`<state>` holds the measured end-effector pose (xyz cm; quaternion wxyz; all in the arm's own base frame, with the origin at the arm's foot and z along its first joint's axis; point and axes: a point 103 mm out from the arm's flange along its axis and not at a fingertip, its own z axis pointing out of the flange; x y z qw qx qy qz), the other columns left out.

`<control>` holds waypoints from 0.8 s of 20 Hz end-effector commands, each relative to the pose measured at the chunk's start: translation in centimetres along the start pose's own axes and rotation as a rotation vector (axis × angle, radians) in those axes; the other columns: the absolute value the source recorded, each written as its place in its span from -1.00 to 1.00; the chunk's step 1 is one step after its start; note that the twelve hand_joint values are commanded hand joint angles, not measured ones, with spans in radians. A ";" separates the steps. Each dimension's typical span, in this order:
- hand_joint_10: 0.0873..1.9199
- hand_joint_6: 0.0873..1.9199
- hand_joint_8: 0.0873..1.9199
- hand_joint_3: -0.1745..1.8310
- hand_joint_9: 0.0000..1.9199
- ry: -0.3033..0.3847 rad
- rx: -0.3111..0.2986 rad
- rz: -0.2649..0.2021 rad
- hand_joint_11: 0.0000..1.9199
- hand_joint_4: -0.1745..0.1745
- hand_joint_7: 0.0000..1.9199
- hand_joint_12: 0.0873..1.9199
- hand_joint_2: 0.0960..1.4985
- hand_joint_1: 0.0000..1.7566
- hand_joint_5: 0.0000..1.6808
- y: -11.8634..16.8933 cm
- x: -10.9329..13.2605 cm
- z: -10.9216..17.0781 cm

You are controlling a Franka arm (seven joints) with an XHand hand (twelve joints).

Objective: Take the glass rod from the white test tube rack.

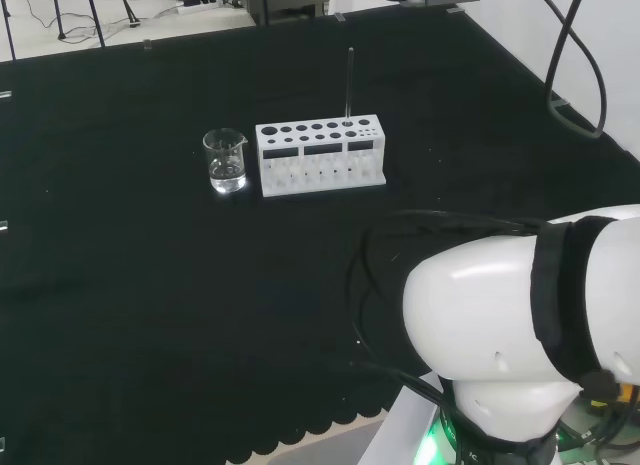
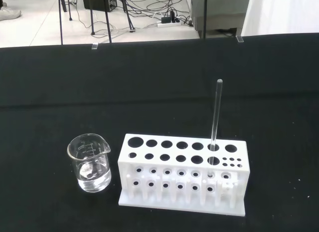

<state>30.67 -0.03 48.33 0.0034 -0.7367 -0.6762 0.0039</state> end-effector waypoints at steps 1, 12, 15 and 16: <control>-0.86 -0.98 -0.92 -0.13 -1.00 -0.008 -0.010 0.006 -1.00 -0.77 -1.00 -0.69 -0.02 -0.31 -0.98 0.0 -0.3 0.0; -0.81 -1.00 -0.90 -0.23 -1.00 -0.017 0.020 0.022 -1.00 -0.77 -1.00 -0.63 0.06 -0.34 -0.95 1.6 -1.3 0.8; -0.73 -1.00 -0.84 -0.23 -1.00 -0.014 0.034 0.029 -1.00 -0.77 -1.00 -0.50 0.07 -0.34 -0.94 3.0 -1.9 1.3; -0.71 -1.00 -0.82 -0.24 -1.00 -0.004 0.034 0.022 -1.00 -0.77 -1.00 -0.47 0.07 -0.34 -0.93 3.6 -2.1 1.5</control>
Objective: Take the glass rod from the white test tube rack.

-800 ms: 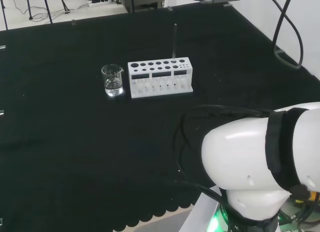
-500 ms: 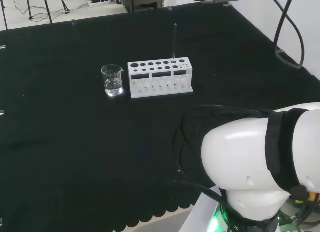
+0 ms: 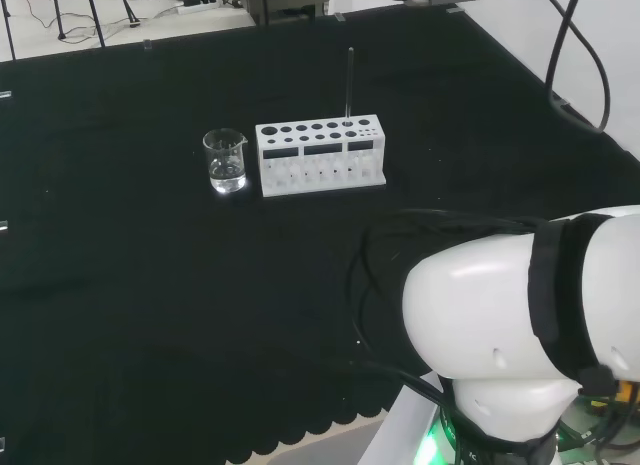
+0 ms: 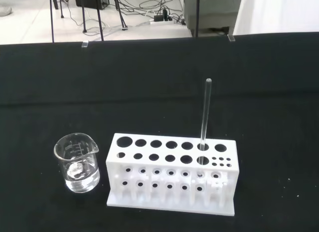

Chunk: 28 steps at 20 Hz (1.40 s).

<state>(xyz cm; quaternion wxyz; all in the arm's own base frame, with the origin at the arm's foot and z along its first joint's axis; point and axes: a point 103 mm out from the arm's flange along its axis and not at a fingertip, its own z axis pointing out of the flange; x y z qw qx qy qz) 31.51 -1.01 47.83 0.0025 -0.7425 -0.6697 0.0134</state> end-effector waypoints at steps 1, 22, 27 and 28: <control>-0.68 -1.00 -0.80 -0.24 -1.00 0.019 0.024 0.004 -1.00 -0.78 -1.00 -0.45 0.07 -0.34 -0.93 3.2 -1.3 1.2; -0.36 -1.00 -0.48 -0.23 -1.00 0.019 0.090 0.016 -1.00 -0.79 -1.00 -0.05 0.06 -0.36 -0.87 17.0 -4.9 5.0; -0.34 -1.00 -0.45 -0.23 -1.00 -0.014 0.122 -0.013 -1.00 -0.79 -1.00 -0.03 0.07 -0.36 -0.86 19.0 -4.9 6.3; -0.33 -1.00 -0.44 -0.23 -1.00 0.017 0.116 -0.010 -1.00 -0.79 -1.00 -0.02 0.07 -0.36 -0.86 19.4 -5.2 6.4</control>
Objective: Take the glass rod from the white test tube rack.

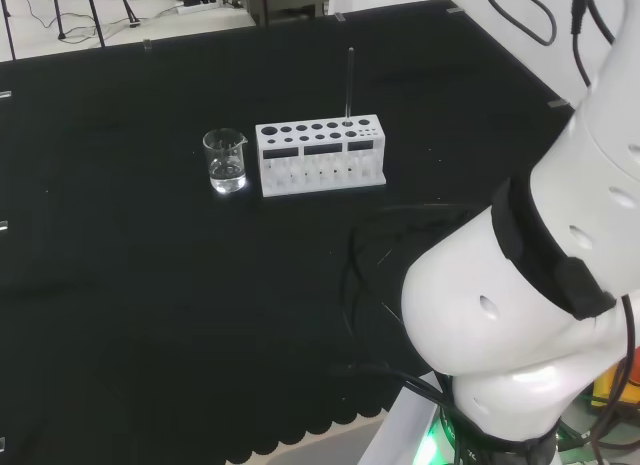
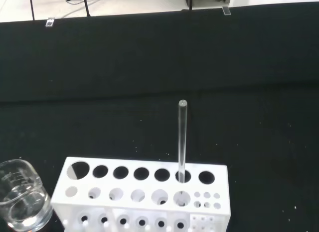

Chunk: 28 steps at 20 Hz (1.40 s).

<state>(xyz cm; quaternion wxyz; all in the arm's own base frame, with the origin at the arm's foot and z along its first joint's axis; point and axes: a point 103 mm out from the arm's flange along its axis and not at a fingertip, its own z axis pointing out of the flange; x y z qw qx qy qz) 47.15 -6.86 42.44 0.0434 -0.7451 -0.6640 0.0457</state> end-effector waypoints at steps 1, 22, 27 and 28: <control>-0.31 -1.00 -0.43 -0.23 -1.00 0.019 0.013 -0.023 -1.00 -0.79 -1.00 -0.01 0.07 -0.36 -0.85 3.6 -1.4 1.1; -0.06 -1.00 -0.08 -0.22 -0.84 -0.004 0.115 -0.057 -1.00 -0.91 -0.92 0.31 0.06 -0.37 -0.70 7.7 -0.9 10.0; -0.05 -1.00 -0.07 -0.21 -0.81 -0.012 0.134 -0.057 -1.00 -0.91 -0.88 0.35 0.07 -0.37 -0.69 7.6 -0.9 11.3; -0.05 -1.00 -0.07 -0.21 -0.80 -0.013 0.136 -0.056 -1.00 -0.91 -0.87 0.37 0.07 -0.37 -0.69 7.6 -0.9 11.6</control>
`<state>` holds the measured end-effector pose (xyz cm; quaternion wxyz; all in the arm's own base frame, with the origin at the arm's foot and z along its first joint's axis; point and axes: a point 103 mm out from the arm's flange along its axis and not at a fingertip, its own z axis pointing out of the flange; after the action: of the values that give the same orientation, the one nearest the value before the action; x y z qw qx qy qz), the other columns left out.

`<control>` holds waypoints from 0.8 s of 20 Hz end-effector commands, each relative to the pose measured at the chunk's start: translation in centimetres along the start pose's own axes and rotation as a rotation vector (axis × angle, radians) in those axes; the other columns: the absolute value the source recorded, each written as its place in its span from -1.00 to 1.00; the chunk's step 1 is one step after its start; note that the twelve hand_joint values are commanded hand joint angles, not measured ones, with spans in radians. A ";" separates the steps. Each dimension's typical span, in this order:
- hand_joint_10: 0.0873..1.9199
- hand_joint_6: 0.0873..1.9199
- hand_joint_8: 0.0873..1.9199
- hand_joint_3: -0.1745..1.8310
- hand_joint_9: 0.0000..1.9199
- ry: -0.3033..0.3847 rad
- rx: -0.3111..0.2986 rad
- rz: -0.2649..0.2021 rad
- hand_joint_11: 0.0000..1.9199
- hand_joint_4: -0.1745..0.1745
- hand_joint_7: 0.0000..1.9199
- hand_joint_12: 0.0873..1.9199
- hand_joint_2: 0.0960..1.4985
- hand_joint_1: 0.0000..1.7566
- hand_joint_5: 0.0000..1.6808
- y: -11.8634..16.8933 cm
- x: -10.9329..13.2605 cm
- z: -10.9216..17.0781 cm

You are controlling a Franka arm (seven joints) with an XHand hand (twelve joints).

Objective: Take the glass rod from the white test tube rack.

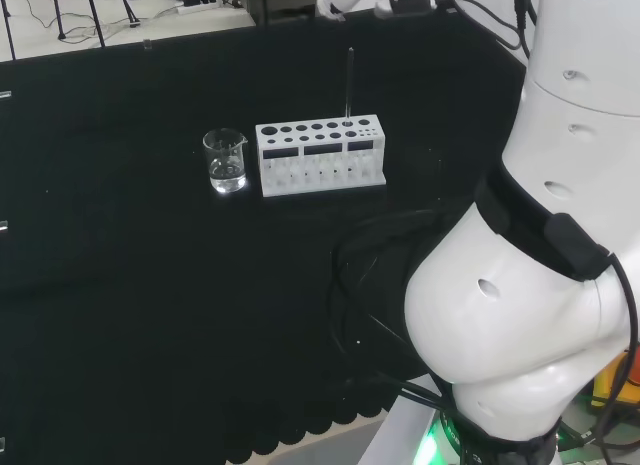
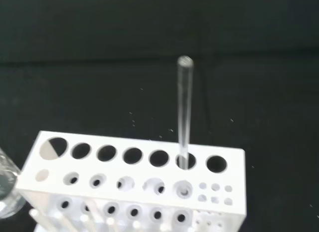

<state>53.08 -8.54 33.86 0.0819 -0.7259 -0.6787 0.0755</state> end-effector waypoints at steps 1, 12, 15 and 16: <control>-0.05 -1.00 -0.06 -0.21 -0.78 -0.017 0.043 -0.006 -1.00 -0.92 -0.86 0.38 0.07 -0.37 -0.69 0.9 -0.1 4.0; -0.07 -1.00 -0.04 -0.20 -0.52 -0.005 0.065 -0.004 -0.87 -1.00 -0.58 0.47 0.07 -0.36 -0.54 1.7 -0.3 7.0; -0.06 -0.98 -0.03 -0.21 -0.36 0.016 0.075 -0.041 -0.75 -1.00 -0.47 0.45 0.08 -0.34 -0.49 1.7 -0.7 7.3; -0.06 -0.96 -0.03 -0.21 -0.31 0.022 0.072 -0.048 -0.71 -1.00 -0.43 0.44 0.09 -0.33 -0.48 1.7 -0.8 7.3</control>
<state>52.90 -8.90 27.12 0.1041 -0.7201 -0.6789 0.0983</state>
